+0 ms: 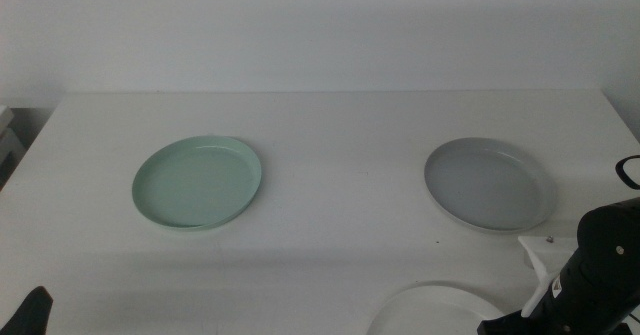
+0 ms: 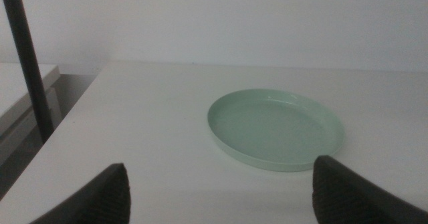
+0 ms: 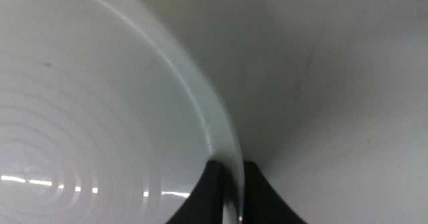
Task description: Stack the three bowls on top of each other.
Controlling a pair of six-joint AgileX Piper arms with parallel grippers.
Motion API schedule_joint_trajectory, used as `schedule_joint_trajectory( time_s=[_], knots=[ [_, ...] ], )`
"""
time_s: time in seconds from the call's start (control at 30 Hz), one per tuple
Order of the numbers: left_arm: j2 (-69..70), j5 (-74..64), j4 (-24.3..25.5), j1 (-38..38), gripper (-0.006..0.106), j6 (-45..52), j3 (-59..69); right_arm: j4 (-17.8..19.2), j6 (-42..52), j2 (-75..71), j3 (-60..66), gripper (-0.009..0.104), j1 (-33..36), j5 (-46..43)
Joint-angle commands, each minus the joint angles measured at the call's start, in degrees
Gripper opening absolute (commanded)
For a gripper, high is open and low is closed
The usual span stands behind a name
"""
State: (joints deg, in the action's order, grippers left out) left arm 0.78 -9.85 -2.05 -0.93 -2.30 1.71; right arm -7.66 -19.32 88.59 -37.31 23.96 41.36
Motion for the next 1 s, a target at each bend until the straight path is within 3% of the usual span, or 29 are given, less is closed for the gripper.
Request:
schedule_joint_trajectory(
  time_s=[0.0,0.43,0.97],
  knots=[
    [0.8,4.4,-0.7,-0.2,0.09,-0.7,0.3,-0.1,0.5,-1.4,-0.8,0.0,0.0,-0.5],
    [0.8,4.4,-0.7,-0.2,0.09,-0.7,0.3,-1.0,2.2,-4.3,-18.5,0.0,0.5,5.5],
    [0.8,4.4,-0.7,-0.2,0.09,-0.7,0.3,-2.2,3.8,19.3,-44.0,0.0,0.6,6.3]
  ],
)
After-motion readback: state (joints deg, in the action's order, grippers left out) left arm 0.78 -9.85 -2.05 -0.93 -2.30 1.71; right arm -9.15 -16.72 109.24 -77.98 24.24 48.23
